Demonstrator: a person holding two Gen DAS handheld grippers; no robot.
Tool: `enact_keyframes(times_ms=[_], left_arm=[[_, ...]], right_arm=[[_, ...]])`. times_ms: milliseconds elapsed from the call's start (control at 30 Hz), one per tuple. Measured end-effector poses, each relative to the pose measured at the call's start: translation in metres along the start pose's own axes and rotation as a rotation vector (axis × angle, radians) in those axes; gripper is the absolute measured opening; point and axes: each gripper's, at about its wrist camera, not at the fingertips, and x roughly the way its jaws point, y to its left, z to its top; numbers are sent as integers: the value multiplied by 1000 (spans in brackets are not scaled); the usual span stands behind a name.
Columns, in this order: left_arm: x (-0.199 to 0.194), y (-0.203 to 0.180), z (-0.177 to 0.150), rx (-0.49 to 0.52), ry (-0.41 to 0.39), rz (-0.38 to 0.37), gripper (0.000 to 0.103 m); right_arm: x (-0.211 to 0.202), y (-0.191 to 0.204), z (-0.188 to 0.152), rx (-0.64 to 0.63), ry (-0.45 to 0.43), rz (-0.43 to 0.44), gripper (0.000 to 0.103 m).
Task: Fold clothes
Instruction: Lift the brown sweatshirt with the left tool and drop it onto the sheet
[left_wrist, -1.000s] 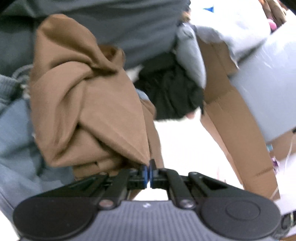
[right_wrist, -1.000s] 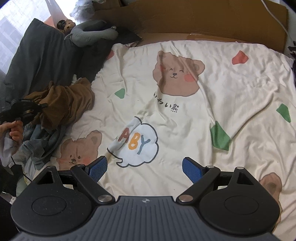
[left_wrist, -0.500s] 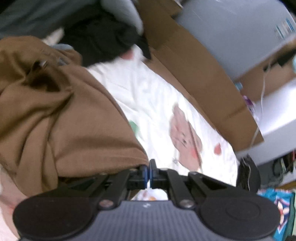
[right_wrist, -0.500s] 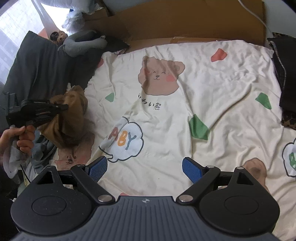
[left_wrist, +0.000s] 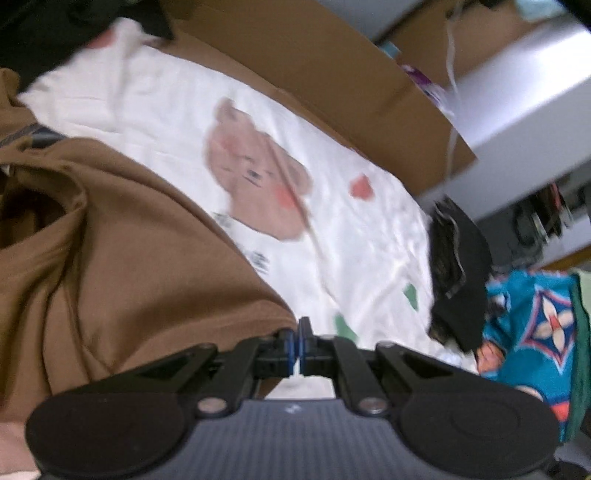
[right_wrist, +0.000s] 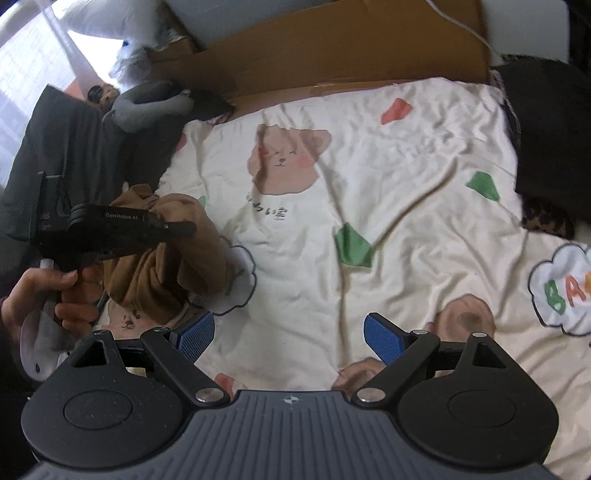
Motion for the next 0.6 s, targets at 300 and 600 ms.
enact_keyframes(times_ms=[300,600], left_arm=[[41,-61,-12,125,117,-26,2],[88,-122,-17,320,220,1,4]], right_arm=[[-4,-25,-5,68,-34,4,91],[-5,-46,-6,126,-53,-20,91]])
